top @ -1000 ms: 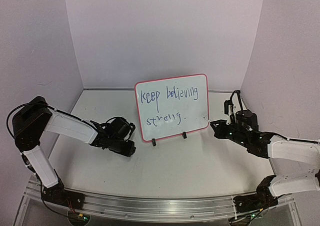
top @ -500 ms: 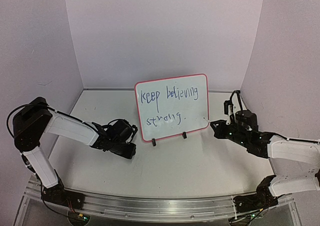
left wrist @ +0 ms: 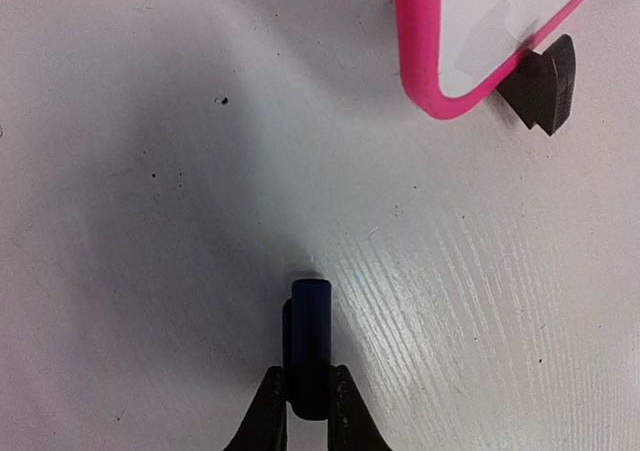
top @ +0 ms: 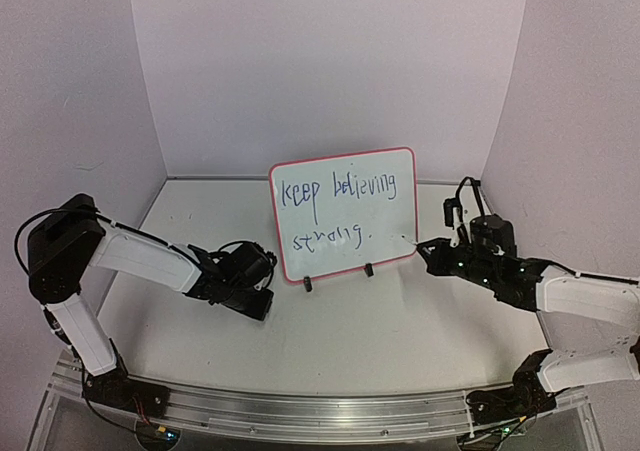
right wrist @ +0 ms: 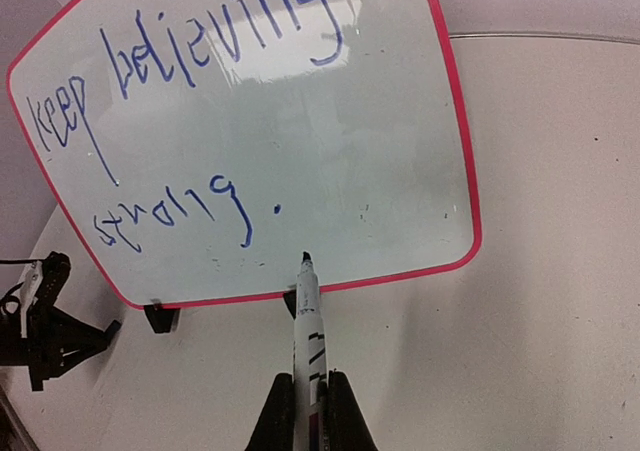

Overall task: Write a sentence on the whiteboard
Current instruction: Pick up the pen cap from the center of the board, then insert the whiteboard marker without the cap into the whiteboard marker.

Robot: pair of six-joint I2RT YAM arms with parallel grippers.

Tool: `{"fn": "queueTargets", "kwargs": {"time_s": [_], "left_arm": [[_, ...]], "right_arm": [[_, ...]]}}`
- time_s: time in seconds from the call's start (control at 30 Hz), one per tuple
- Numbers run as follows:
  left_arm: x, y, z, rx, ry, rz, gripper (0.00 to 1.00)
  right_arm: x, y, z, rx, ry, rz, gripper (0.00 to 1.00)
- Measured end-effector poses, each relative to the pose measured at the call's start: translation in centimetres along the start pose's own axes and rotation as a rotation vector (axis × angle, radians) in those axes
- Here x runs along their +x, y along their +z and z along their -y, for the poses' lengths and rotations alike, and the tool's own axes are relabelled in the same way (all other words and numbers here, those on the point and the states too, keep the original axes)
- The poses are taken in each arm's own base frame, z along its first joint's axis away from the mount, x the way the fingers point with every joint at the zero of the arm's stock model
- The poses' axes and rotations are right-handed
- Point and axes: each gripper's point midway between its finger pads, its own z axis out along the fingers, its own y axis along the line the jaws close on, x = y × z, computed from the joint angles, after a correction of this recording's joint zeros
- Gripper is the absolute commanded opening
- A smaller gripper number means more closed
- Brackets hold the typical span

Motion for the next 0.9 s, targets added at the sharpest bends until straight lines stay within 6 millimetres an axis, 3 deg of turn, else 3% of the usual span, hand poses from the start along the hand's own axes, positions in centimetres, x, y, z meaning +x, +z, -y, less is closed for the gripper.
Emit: {"fn": "queueTargets", "kwargs": {"time_s": [0.2, 0.33, 0.53, 0.9], "left_arm": [[1.6, -1.3, -0.9, 0.005, 0.037, -0.006, 0.0], [2.2, -3.8, -0.9, 0.06, 0.09, 0.021, 0.0], [-0.6, -10.2, 2.3, 0.268, 0.194, 0.188, 0.0], [-2.2, -16.7, 8.1, 0.59, 0.378, 0.233, 0.0]], "right_arm": [[-0.5, -0.3, -4.4, -0.184, -0.054, -0.129, 0.0], [-0.4, -1.0, -7.3, -0.311, -0.077, -0.24, 0.0], [0.3, -3.1, -11.3, -0.517, -0.053, -0.416, 0.0], [2.3, -5.2, -16.7, -0.812, 0.047, -0.688, 0.0]]}}
